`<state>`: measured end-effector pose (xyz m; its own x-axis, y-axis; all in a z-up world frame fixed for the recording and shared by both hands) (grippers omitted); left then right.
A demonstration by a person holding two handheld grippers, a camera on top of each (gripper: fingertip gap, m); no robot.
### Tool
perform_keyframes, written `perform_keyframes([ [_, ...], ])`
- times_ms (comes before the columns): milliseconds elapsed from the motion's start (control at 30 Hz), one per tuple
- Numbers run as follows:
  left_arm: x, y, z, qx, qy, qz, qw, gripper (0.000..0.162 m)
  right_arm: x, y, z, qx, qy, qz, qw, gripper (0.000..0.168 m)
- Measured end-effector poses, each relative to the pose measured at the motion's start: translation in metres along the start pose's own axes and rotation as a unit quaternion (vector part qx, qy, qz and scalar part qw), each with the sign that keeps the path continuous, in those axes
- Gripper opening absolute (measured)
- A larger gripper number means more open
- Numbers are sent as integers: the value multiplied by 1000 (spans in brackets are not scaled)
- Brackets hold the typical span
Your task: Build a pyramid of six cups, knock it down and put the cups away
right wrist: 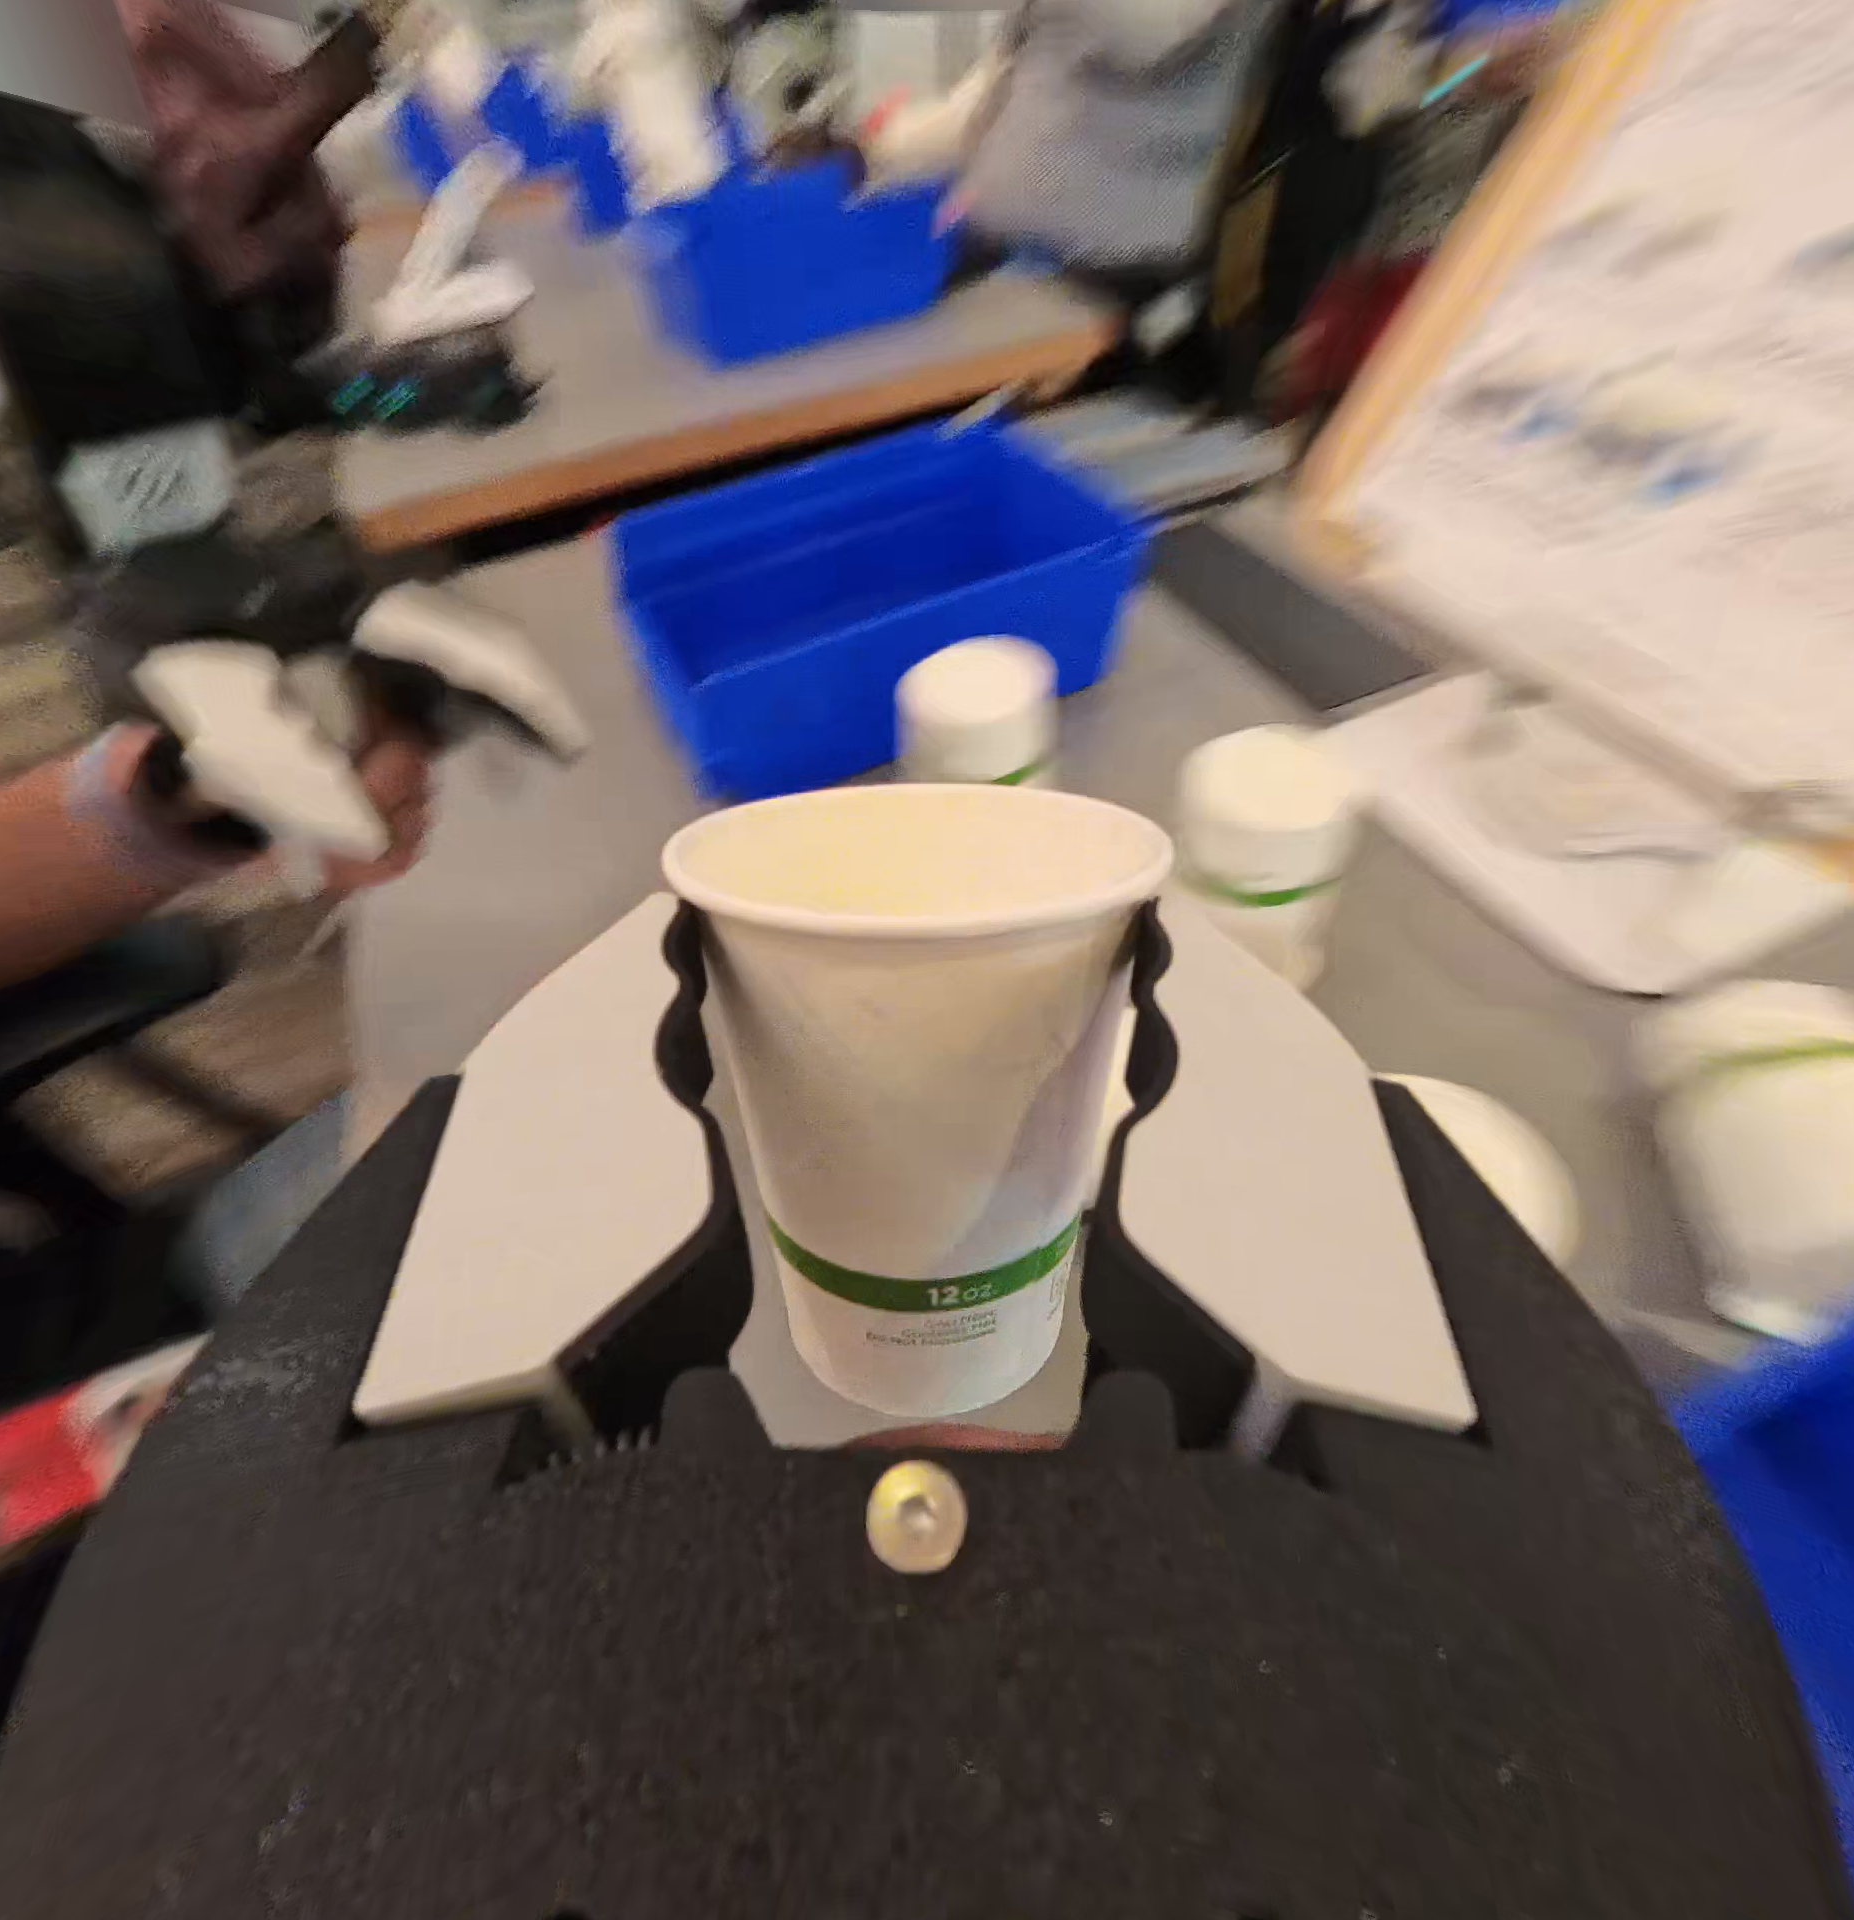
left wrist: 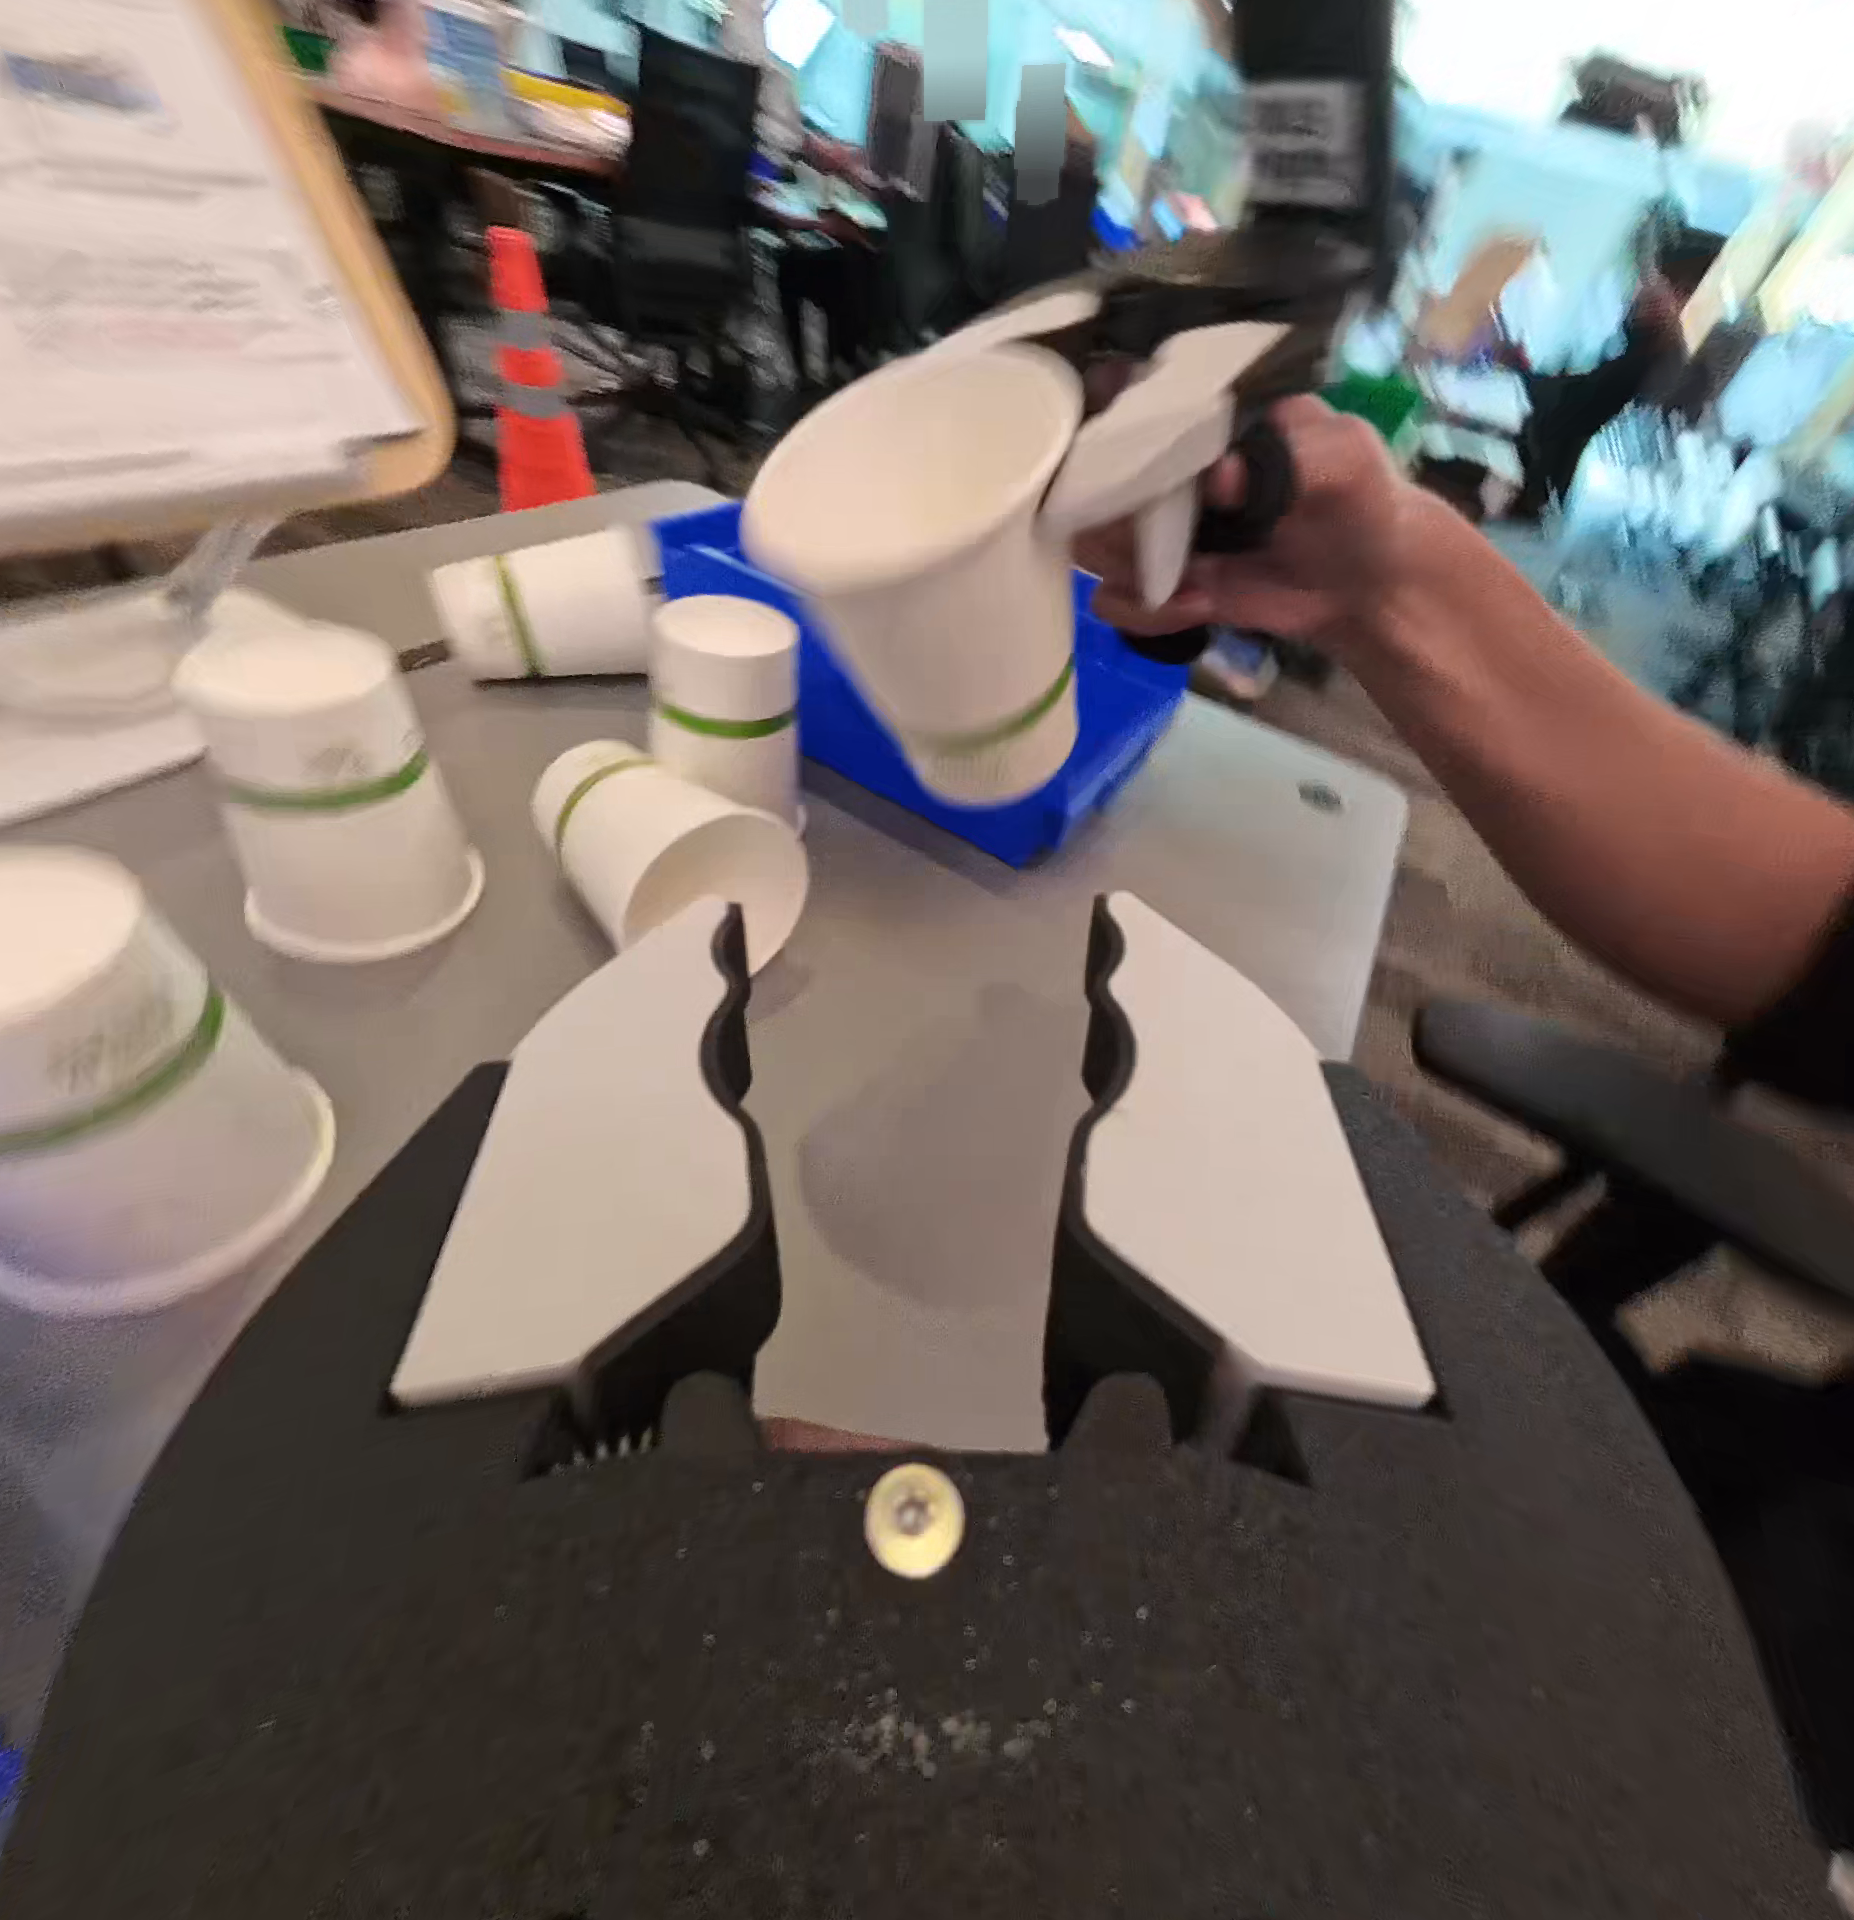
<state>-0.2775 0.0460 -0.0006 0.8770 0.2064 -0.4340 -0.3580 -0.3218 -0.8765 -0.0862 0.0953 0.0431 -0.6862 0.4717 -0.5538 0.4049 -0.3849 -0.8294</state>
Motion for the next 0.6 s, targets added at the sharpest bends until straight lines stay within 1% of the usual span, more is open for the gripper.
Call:
perform_keyframes([
  [33, -3, 12, 7, -44, -17, -19, 999, 60, -20, -5, -23, 15, 60, -36, 997, 79],
  [67, -5, 24, 12, -75, -33, -34, 996, 60, -41, -6, -48, 32, 131, -70, 988, 79],
  [100, -5, 35, 18, -94, -52, -41, 993, 58, -62, -3, -75, 51, 200, -103, 973, 79],
  [133, -3, 45, 21, -102, -64, -31, 992, 58, -81, 3, -98, 71, 256, -134, 955, 79],
  [167, -1, 53, 24, -103, -75, -18, 992, 59, -96, 12, -119, 87, 301, -163, 935, 79],
  [233, 3, 63, 26, -96, -83, -2, 992, 59, -112, 41, -156, 126, 360, -199, 903, 79],
  [300, 8, 64, 27, -94, -81, 4, 992, 59, -109, 71, -185, 158, 383, -215, 884, 79],
  [400, 16, 69, 22, -87, -60, 17, 994, 59, -92, 105, -217, 199, 387, -214, 874, 79],
  [467, 20, 73, 22, -75, -70, 28, 994, 59, -77, 121, -234, 213, 394, -189, 874, 78],
  [600, 25, 76, 17, -42, -74, 46, 995, 59, -42, 148, -253, 253, 367, -105, 889, 80],
])
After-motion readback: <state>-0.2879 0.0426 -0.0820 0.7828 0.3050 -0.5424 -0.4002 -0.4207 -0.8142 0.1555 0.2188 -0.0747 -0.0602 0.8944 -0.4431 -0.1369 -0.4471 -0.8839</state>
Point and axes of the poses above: each gripper's, where its closed fingertips meet, x out along the fingers, y out of its underside, z = x × y across the jaws, the point moved 3 cm from there along -x, back along the fingers, and after that the axes turned 15 degrees about z, right-handed, at the moved point
